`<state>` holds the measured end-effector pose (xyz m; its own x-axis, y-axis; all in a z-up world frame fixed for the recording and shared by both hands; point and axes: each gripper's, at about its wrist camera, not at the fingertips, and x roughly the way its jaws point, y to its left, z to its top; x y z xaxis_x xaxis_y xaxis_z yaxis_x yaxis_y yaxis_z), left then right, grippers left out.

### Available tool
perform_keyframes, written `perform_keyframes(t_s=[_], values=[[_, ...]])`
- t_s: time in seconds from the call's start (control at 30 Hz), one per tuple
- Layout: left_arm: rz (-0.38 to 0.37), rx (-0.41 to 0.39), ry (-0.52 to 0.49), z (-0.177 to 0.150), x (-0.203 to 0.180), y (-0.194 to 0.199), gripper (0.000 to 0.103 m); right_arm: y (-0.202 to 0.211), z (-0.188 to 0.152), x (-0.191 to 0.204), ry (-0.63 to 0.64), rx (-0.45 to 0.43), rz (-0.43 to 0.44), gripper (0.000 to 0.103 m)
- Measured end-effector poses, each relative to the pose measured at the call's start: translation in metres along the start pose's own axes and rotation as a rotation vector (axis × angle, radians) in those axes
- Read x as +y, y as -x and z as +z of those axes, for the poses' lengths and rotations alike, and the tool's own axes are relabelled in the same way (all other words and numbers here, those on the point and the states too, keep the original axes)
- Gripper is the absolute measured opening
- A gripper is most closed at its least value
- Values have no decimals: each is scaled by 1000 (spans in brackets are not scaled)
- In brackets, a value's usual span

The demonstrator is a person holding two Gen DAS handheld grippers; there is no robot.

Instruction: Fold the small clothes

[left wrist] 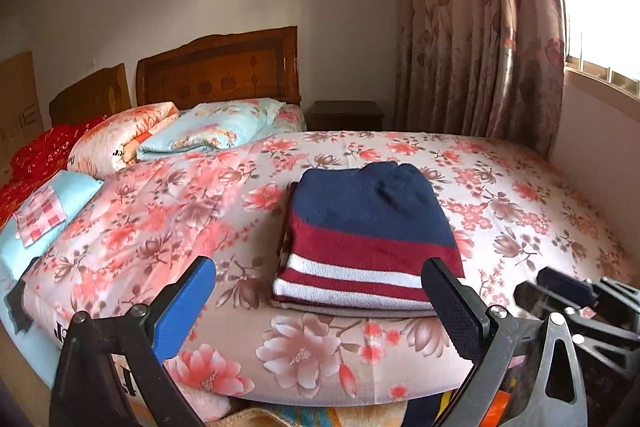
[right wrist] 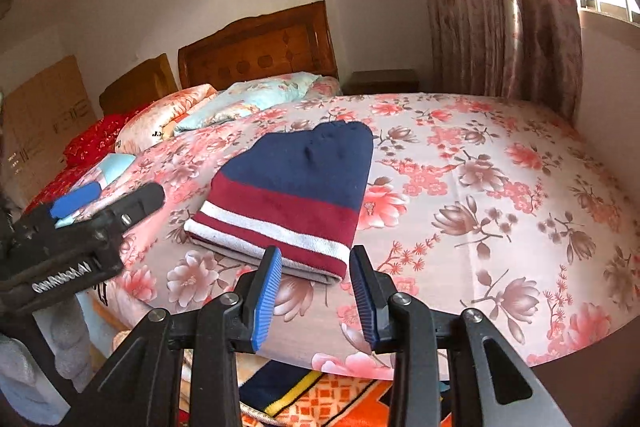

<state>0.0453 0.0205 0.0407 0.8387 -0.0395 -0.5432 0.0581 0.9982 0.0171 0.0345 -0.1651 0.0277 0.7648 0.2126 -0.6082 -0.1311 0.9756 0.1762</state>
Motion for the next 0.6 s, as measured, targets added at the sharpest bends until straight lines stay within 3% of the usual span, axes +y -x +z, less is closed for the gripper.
perform_keyframes(t_s=[0.6], values=[[11,-37,-10,-1,2,6,103,12,2,12,53,-61,-1,36]])
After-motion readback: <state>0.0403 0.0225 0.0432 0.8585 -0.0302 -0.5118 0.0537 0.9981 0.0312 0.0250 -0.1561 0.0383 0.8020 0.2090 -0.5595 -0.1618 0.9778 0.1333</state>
